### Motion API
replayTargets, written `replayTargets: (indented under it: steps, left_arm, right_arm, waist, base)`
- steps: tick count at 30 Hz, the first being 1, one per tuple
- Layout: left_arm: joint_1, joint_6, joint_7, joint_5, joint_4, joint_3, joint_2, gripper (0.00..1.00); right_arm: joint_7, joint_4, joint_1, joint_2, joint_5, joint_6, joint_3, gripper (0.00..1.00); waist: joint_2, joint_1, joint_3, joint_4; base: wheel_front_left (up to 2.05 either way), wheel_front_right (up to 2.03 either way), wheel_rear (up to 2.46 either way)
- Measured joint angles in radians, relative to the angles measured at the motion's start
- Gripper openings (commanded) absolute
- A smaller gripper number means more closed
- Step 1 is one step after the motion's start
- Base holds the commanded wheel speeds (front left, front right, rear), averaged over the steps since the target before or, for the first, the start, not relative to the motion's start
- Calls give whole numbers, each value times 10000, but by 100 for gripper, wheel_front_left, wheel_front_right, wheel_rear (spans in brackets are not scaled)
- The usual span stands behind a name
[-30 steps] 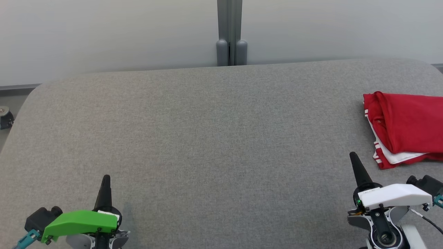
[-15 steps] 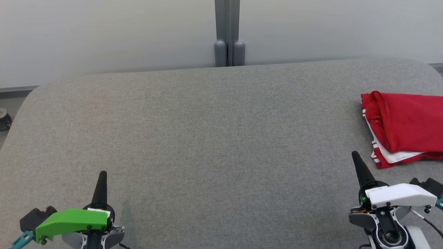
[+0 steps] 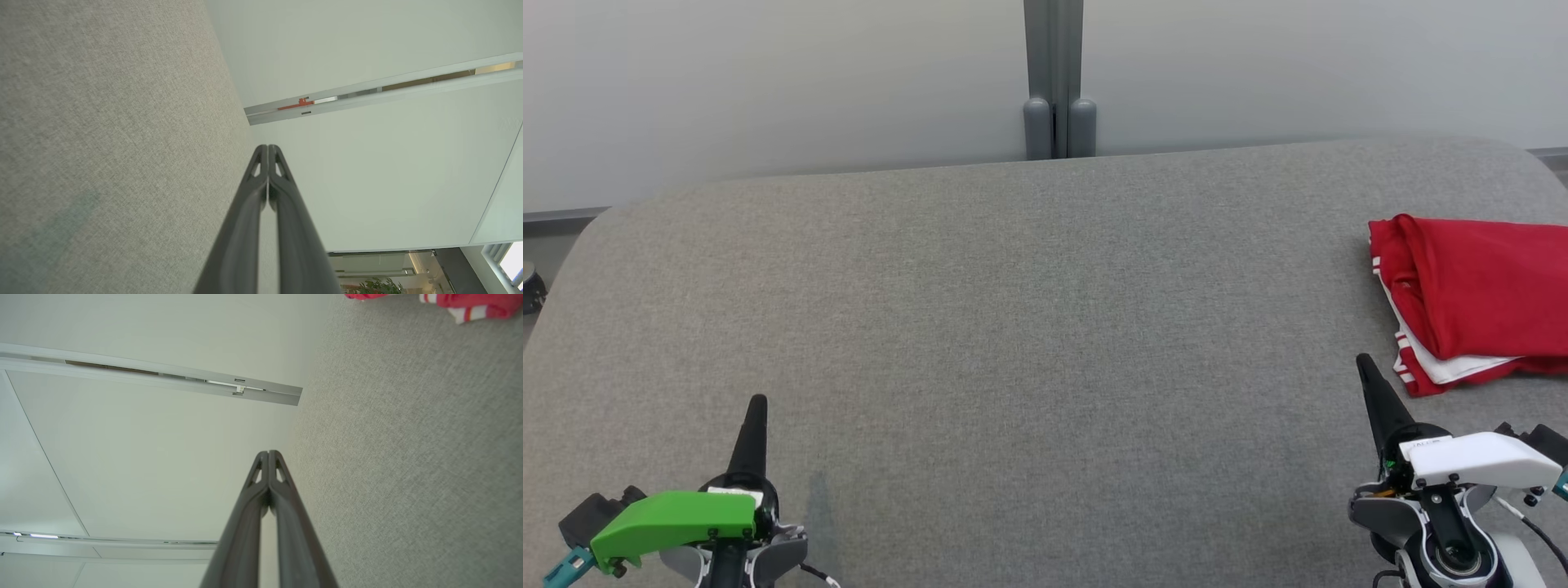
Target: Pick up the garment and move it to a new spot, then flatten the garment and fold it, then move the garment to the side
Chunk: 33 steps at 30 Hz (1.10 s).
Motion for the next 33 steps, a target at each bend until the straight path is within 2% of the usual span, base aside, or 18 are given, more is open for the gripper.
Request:
replayTargets:
  steps: [33]
  left_arm:
    - [-193,-345,564,-2098,-159,458,-12,0]
  right_arm:
    - [431,0,-127,-15,2105,0,-249,0]
  waist:
    - [0,0,-66,-164]
  base:
    - [0,0,0]
